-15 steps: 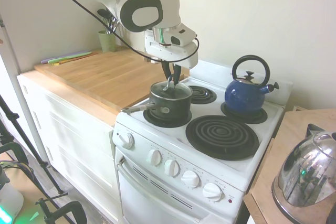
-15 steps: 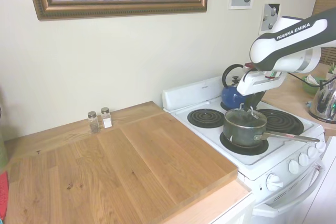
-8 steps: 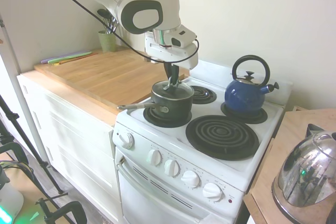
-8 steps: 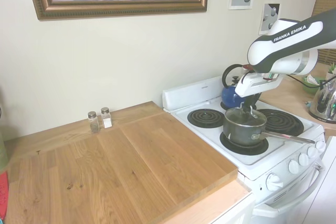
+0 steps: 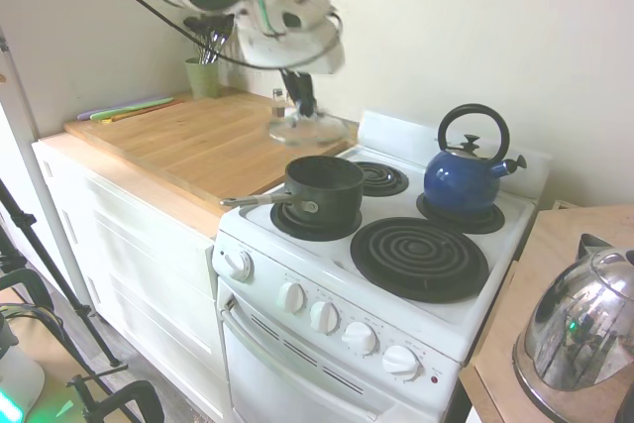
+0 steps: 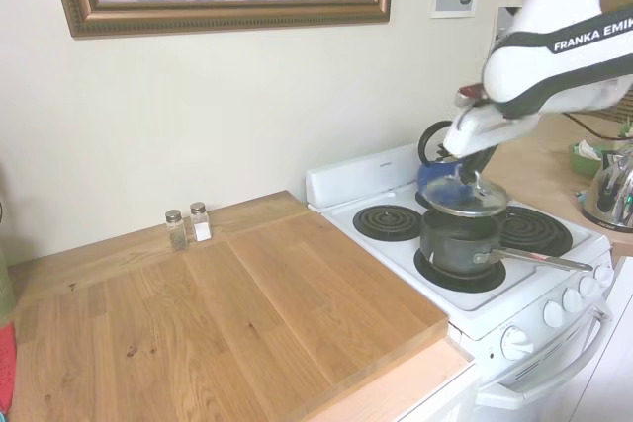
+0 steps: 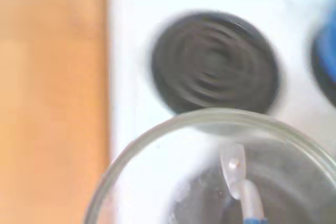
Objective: Uncover the lid of the pot
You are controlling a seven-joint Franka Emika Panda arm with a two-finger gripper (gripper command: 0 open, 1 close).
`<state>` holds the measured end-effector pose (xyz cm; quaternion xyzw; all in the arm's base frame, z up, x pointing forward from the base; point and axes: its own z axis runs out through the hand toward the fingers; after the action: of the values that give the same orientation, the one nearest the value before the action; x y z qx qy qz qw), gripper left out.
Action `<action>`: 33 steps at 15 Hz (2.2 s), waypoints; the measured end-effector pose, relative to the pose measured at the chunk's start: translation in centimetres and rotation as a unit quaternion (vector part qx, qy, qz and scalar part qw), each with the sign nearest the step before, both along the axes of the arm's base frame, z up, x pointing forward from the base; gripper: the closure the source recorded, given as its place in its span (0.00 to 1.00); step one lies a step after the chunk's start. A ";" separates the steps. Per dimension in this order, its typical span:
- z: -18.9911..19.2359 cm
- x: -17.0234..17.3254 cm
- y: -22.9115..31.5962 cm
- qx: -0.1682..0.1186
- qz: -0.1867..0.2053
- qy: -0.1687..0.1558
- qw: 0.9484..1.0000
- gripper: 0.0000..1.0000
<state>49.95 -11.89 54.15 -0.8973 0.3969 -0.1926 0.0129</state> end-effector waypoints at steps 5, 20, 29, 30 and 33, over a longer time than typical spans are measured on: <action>0.4 6.6 16.1 -0.035 0.011 0.032 0.999 1.00; -16.4 20.2 21.2 -0.024 -0.007 0.181 0.983 0.00; -16.2 20.4 20.7 -0.032 0.008 0.190 0.981 0.00; -16.1 20.5 20.6 -0.032 0.008 0.188 0.982 0.00; -14.0 20.4 20.8 -0.023 0.019 0.169 0.985 0.00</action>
<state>70.31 8.92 40.12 -0.9244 0.3717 -0.0466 -0.0714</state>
